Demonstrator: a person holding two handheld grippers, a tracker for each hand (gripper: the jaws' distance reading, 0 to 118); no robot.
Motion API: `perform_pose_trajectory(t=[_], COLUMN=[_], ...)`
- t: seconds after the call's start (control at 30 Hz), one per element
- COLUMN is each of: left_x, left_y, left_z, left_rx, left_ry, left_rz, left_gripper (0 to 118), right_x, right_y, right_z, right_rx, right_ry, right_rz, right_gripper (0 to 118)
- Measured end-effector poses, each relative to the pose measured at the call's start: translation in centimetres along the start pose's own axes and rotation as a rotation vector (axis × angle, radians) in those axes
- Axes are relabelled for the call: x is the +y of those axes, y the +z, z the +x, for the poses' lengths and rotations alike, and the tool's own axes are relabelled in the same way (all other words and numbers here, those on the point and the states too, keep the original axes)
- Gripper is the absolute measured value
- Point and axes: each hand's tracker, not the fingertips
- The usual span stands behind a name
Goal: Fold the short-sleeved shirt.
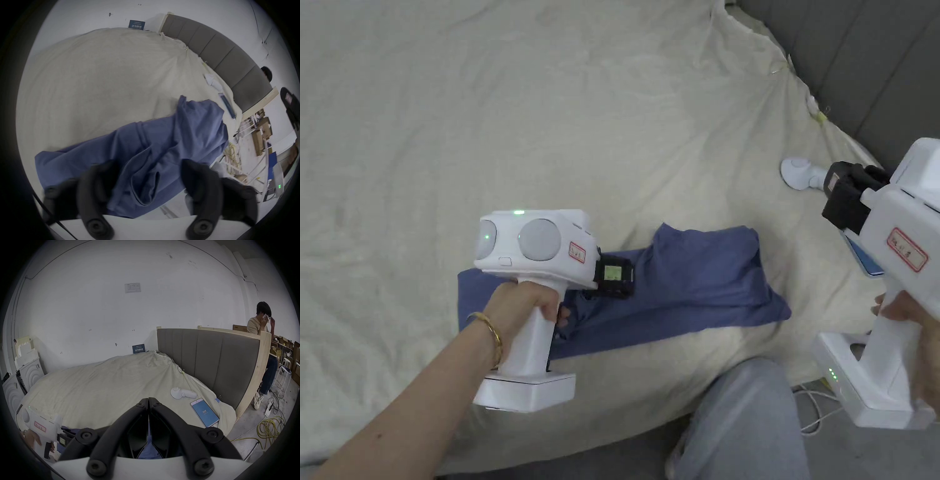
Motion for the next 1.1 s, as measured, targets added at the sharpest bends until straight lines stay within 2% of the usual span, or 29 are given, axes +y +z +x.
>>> perform_pose_trajectory(t=[0.03, 0.1, 0.17, 0.23, 0.3, 0.37, 0.4, 0.43, 0.47, 0.5, 0.53, 0.6, 0.73, 0.87, 0.97, 1.1], left_x=[0.2, 0.8, 1.6, 1.9, 1.6, 0.8, 0.3, -0.3, -1.1, -1.7, -2.5, -3.9, -6.2, -7.4, -7.3, -7.7], left_y=[0.9, 3.2, 5.7, 7.8, 8.9, 9.0, 8.8, 8.6, 8.0, 7.5, 6.8, 5.2, 2.4, 1.6, 0.8, -1.2], left_z=[-0.2, -0.6, -1.2, -1.8, -2.5, -2.9, -3.4, -3.8, -4.3, -4.6, -4.9, -5.5, -5.0, -2.9, -1.0, 2.2], left_rx=[-0.043, -0.119, -0.102, -0.003, 0.155, 0.316, 0.346, 0.358, 0.345, 0.342, 0.343, 0.312, 0.275, 0.236, 0.155, 0.122], left_ry=[0.021, 0.065, 0.08, 0.059, 0.009, -0.021, -0.029, -0.031, -0.024, -0.011, 0.013, 0.044, 0.036, 0.031, -0.037, -0.161], left_rz=[0.034, 0.131, 0.224, 0.319, 0.419, 0.435, 0.414, 0.394, 0.377, 0.357, 0.315, 0.264, 0.19, 0.242, 0.238, 0.189], left_gripper=[104, 105, 106, 107, 108, 107, 101, 88, 70, 38, 22, 2, 0, 0, 0, 0], right_x=[0.1, 0.4, 0.7, 1.0, 1.2, 1.2, 1.2, 1.1, 1.0, 1.0, 0.8, 0.5, 0.2, 0.2, 0.0, -0.3], right_y=[-0.1, 0.0, -0.1, -0.1, -0.2, -0.2, -0.2, -0.2, -0.2, -0.3, -0.4, -0.4, -0.2, 0.0, 0.0, 0.1], right_z=[-0.1, -0.3, -0.4, -0.7, -0.9, -1.2, -1.2, -1.3, -1.4, -1.4, -1.4, -1.3, -0.8, -0.1, 0.3, 0.9], right_rx=[0.003, 0.008, 0.015, 0.021, 0.025, 0.037, 0.04, 0.042, 0.045, 0.047, 0.051, 0.054, 0.06, 0.048, 0.038, 0.03], right_ry=[0.0, -0.016, -0.032, -0.036, -0.028, -0.027, -0.025, -0.019, -0.014, -0.013, -0.014, -0.023, -0.051, -0.051, -0.048, -0.058], right_rz=[-0.001, 0.008, 0.019, 0.028, 0.033, 0.033, 0.033, 0.034, 0.032, 0.028, 0.024, 0.016, 0.008, 0.008, 0.005, -0.004], right_gripper=[0, 0, 0, 0, 0, 0, 0, 0, 0, 0, 0, 0, 0, 0, 0, 0])
